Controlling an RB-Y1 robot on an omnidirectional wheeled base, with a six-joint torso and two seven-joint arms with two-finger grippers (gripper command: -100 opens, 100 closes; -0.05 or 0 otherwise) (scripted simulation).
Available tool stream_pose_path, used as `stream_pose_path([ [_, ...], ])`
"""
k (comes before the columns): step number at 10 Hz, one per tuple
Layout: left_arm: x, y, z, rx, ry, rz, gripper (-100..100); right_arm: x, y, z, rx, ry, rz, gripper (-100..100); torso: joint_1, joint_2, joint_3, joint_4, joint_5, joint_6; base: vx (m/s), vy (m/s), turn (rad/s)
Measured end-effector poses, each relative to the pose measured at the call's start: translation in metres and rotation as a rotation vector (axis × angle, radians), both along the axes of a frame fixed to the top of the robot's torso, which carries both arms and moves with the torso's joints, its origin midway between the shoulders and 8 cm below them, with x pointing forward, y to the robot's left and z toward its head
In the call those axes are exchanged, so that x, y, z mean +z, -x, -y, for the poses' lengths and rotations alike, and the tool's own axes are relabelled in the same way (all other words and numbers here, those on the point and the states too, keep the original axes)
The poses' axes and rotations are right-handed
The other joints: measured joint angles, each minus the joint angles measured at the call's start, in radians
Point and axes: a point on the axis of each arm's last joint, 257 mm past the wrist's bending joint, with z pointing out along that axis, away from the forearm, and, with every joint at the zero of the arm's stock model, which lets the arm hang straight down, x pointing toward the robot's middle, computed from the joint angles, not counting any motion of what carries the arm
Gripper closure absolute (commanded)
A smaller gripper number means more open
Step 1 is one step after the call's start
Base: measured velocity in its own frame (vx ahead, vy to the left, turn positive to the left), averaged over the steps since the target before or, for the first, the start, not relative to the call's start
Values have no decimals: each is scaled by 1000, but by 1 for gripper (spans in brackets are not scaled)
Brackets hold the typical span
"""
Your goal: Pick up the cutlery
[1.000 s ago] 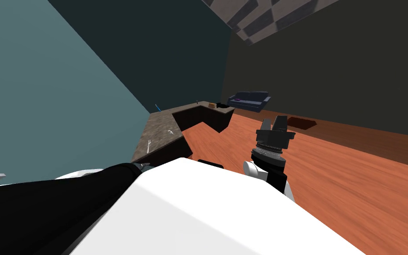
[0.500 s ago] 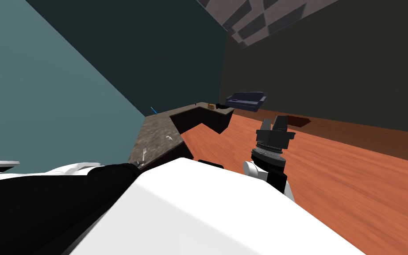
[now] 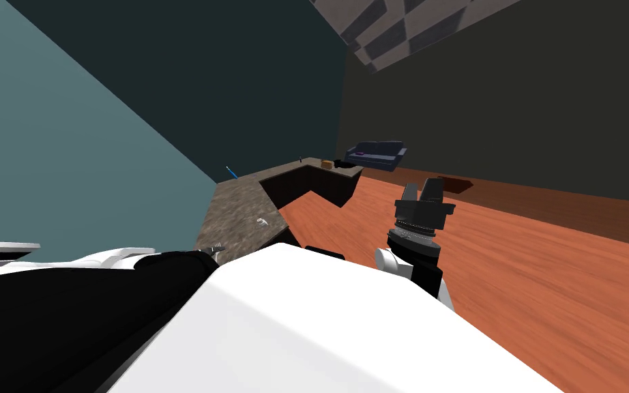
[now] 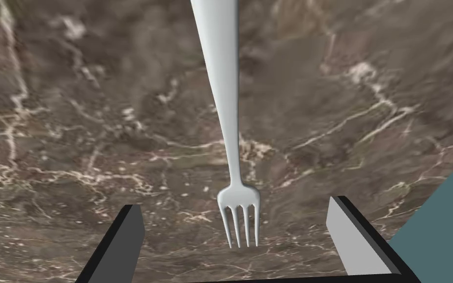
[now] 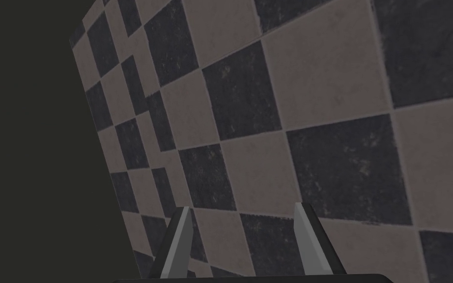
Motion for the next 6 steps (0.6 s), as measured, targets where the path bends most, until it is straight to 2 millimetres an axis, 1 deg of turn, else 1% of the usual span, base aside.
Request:
stream_pose_path([
  [1, 0, 0, 0, 0, 0, 0, -100, 0, 0, 0, 0, 0, 0, 0, -6, 2, 1, 1, -2, 0, 36, 22, 80],
  [2, -1, -1, 2, -4, 1, 2, -100, 0, 0, 0, 0, 0, 0, 0, -7, 2, 1, 1, -2, -1, 73, 32, 147],
  [6, -6, -4, 9, -38, -1, 4, -100, 0, 0, 0, 0, 0, 0, 0, -8, 0, 0, 0, -2, -1, 56, 22, 75],
])
